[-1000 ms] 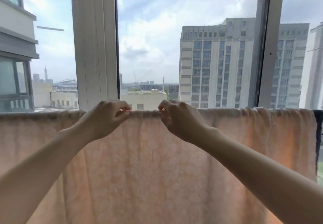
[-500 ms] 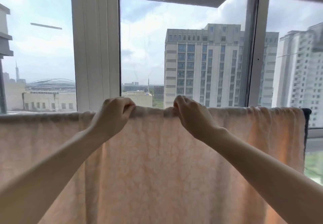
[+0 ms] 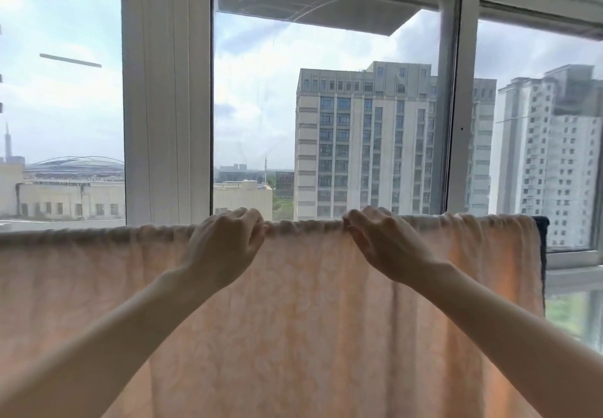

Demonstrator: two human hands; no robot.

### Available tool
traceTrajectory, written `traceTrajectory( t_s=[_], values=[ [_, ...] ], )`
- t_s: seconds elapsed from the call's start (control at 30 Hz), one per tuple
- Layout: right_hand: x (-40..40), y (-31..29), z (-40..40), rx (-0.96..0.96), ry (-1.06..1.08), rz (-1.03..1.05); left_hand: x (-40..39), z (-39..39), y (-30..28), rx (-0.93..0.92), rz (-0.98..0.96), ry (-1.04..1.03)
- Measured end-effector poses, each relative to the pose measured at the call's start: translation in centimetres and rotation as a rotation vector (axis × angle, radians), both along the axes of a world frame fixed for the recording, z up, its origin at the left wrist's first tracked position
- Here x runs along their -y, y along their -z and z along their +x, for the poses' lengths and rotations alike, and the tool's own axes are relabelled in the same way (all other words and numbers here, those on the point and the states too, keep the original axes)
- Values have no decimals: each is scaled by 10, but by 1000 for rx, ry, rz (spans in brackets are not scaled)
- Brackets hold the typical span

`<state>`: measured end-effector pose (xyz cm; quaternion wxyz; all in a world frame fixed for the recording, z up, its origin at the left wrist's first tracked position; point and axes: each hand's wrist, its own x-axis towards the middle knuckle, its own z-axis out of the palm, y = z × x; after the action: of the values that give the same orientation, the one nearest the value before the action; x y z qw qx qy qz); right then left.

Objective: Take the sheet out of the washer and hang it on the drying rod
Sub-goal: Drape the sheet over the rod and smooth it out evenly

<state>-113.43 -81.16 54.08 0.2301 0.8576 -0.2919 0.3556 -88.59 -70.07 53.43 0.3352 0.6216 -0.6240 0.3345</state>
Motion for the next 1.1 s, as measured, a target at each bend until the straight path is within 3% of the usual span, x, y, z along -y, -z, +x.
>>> traceTrajectory(
  t_s=[0.37, 0.77, 1.1],
  values=[
    [-19, -2, 40, -16, -86, -45, 7, -25, -9, 25, 56, 88],
    [-54, 1, 135, 18, -280, -86, -82, 99, -15, -67, 101, -108],
    [-96, -4, 200, 40, -311, -8, -134, 177, -2, -22, 47, -7]
  ],
)
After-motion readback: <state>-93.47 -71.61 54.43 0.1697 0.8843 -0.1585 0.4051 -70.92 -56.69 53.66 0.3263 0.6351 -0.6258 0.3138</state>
